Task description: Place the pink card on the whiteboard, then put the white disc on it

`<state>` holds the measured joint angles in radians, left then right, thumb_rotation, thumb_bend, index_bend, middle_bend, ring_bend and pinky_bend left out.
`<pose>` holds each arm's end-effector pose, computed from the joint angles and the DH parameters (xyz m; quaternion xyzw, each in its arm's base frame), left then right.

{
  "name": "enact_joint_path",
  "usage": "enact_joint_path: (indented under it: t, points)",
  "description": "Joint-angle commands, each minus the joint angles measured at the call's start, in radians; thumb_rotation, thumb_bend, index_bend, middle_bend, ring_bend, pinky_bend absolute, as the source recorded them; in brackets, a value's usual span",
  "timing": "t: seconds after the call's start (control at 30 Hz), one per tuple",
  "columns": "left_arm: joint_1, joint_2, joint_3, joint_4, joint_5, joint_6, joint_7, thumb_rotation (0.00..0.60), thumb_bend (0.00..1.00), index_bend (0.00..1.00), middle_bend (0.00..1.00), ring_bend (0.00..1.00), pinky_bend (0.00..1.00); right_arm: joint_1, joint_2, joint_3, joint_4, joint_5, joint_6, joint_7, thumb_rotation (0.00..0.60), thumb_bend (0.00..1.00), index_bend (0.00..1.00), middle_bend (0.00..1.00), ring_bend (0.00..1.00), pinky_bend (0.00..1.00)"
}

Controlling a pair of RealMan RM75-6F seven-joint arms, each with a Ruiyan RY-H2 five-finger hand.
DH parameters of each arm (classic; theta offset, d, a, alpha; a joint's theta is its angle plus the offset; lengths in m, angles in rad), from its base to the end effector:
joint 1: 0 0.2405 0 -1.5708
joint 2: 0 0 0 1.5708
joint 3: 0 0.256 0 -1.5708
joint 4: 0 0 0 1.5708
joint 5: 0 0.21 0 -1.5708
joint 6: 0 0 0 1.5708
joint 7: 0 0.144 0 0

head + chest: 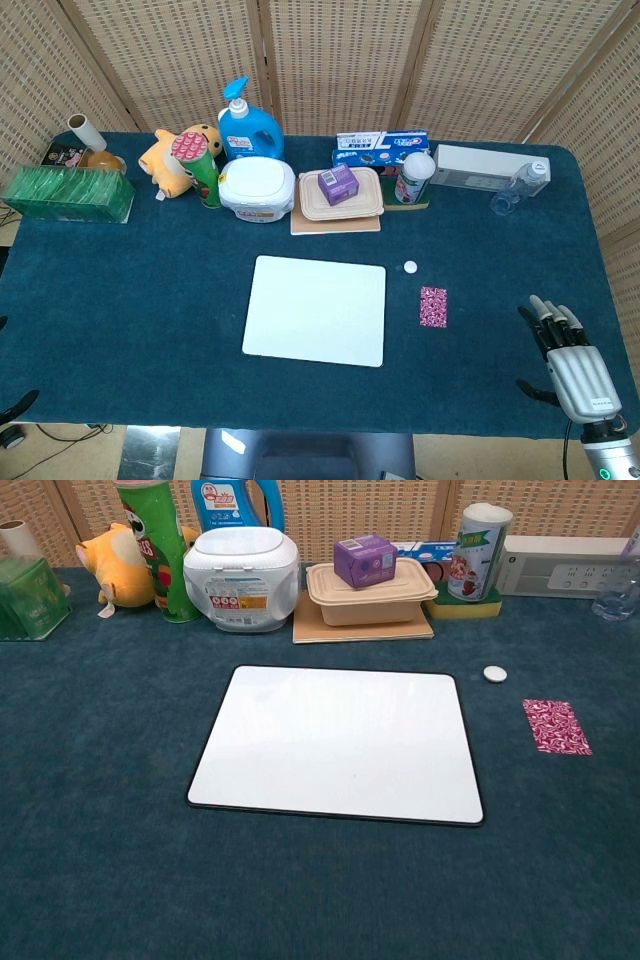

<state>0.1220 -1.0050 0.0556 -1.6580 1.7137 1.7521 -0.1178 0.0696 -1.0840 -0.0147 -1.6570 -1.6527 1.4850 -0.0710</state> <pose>-0.3007 0.0940 0.1988 -0.5757 -0.3791 -0.4325 0.5812 -0.2927 -0.1605 0.1491 0.6589 -0.3573 0.3747 0.5457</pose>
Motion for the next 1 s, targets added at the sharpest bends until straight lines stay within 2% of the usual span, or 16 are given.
enact_joint_path:
  t: [0.03, 0.3, 0.47, 0.57, 0.7, 0.77, 0.87, 1.0]
  points:
    - [0.003, 0.002, 0.001, 0.006, 0.002, 0.007, -0.011, 0.6, 0.13, 0.0, 0.0, 0.0, 0.0, 0.003, -0.006, 0.005, 0.003, 0.014, -0.008, -0.011, 0.6, 0.0, 0.0, 0.0, 0.0, 0.0]
    - [0.002, 0.015, -0.004, 0.015, -0.013, 0.009, -0.057, 0.6, 0.13, 0.0, 0.0, 0.0, 0.0, 0.021, -0.031, 0.005, -0.01, 0.018, -0.041, -0.03, 0.6, 0.0, 0.0, 0.0, 0.0, 0.0]
    - [0.004, 0.014, -0.003, 0.016, -0.002, 0.016, -0.055, 0.6, 0.13, 0.0, 0.0, 0.0, 0.0, 0.084, -0.032, 0.019, -0.048, 0.043, -0.146, -0.034, 0.6, 0.0, 0.0, 0.0, 0.0, 0.0]
    - [0.006, 0.013, 0.0, 0.017, 0.002, 0.018, -0.054, 0.6, 0.13, 0.0, 0.0, 0.0, 0.0, 0.145, -0.036, 0.048, -0.072, 0.103, -0.251, 0.004, 0.6, 0.0, 0.0, 0.0, 0.0, 0.0]
    - [0.011, 0.015, 0.0, 0.019, -0.003, 0.025, -0.065, 0.6, 0.13, 0.0, 0.0, 0.0, 0.0, 0.243, -0.065, 0.114, -0.063, 0.237, -0.406, 0.012, 0.6, 0.0, 0.01, 0.0, 0.0, 0.0]
    - [0.013, 0.015, 0.0, 0.021, -0.006, 0.027, -0.072, 0.6, 0.13, 0.0, 0.0, 0.0, 0.0, 0.318, -0.111, 0.166, -0.051, 0.362, -0.507, -0.048, 0.6, 0.02, 0.03, 0.0, 0.0, 0.0]
    - [0.012, 0.017, 0.001, 0.021, -0.007, 0.023, -0.075, 0.6, 0.13, 0.0, 0.0, 0.0, 0.0, 0.377, -0.146, 0.198, -0.054, 0.516, -0.577, -0.129, 0.599, 0.07, 0.06, 0.0, 0.0, 0.0]
    - [0.011, 0.017, -0.001, 0.022, -0.009, 0.022, -0.078, 0.6, 0.13, 0.0, 0.0, 0.0, 0.0, 0.45, -0.199, 0.219, -0.017, 0.684, -0.613, -0.233, 0.6, 0.16, 0.1, 0.0, 0.0, 0.0]
